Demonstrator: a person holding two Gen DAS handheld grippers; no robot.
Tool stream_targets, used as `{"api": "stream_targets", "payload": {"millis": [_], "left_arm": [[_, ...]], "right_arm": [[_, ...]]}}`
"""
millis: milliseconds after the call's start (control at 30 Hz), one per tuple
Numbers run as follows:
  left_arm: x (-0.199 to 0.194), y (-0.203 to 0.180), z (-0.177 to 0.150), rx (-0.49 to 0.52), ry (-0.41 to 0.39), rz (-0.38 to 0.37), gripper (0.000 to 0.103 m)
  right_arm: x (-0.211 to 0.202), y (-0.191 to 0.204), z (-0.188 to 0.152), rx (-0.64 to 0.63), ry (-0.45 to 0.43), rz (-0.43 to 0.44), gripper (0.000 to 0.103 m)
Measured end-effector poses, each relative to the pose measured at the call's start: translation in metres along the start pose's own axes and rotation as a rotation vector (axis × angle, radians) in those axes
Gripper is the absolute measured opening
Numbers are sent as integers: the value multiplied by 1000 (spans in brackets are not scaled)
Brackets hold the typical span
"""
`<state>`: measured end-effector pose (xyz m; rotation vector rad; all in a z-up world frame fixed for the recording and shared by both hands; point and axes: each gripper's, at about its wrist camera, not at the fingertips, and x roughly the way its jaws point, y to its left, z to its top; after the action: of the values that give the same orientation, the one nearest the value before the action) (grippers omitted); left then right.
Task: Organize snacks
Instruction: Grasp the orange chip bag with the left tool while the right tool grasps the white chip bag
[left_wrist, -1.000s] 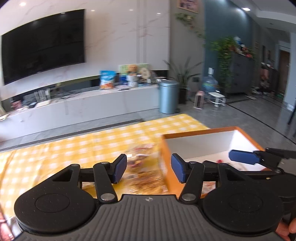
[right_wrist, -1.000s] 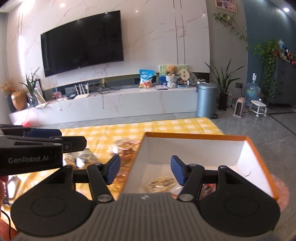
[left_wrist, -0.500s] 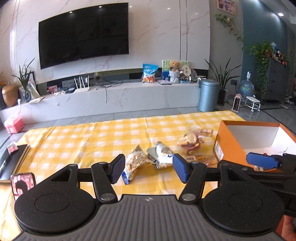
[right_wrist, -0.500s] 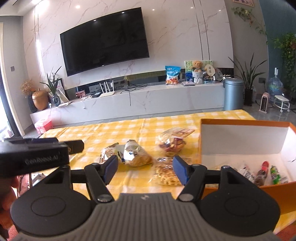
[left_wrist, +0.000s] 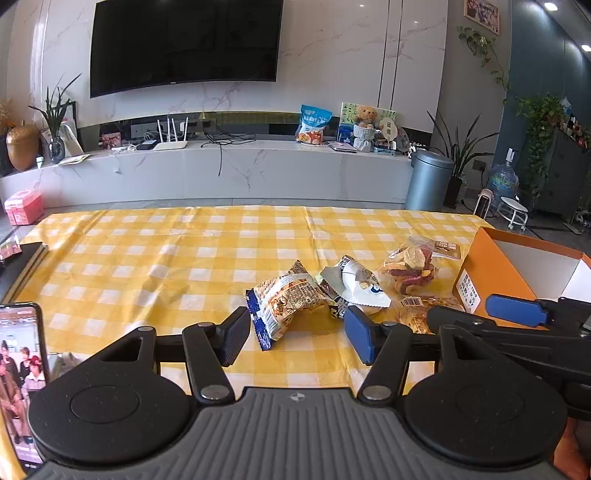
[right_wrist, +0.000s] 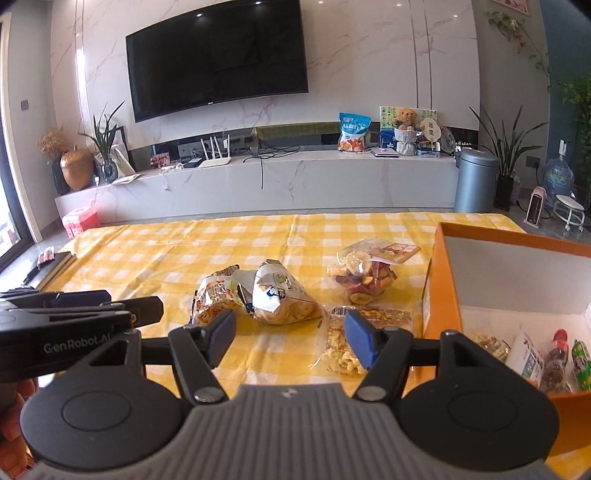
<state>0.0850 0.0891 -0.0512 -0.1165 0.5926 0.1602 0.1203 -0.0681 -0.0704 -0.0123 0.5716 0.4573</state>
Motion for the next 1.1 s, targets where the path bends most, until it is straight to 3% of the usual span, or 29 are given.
{"api": "stream_targets", "payload": {"millis": [300,400,533,700,967,1100], "left_arm": [[39,5,2,91,36,12,69],[56,8,2,128,56,-11,74],[77,4,1,218,69,-13,80],[99,-2,0,321,92,14,81],[125,-7,-3,357,111,-17,81],[133,-12,-7,388,123,11,79]], "right_arm": [[48,1,9,-2,41,3,63],[62,-2,15,26,55,12,63],[79,-4,21,41,71,28,64],[101,0,25,21,94,44,66],[136,3,29,32,135,54,70],[150,2,26,41,163,57,70]]}}
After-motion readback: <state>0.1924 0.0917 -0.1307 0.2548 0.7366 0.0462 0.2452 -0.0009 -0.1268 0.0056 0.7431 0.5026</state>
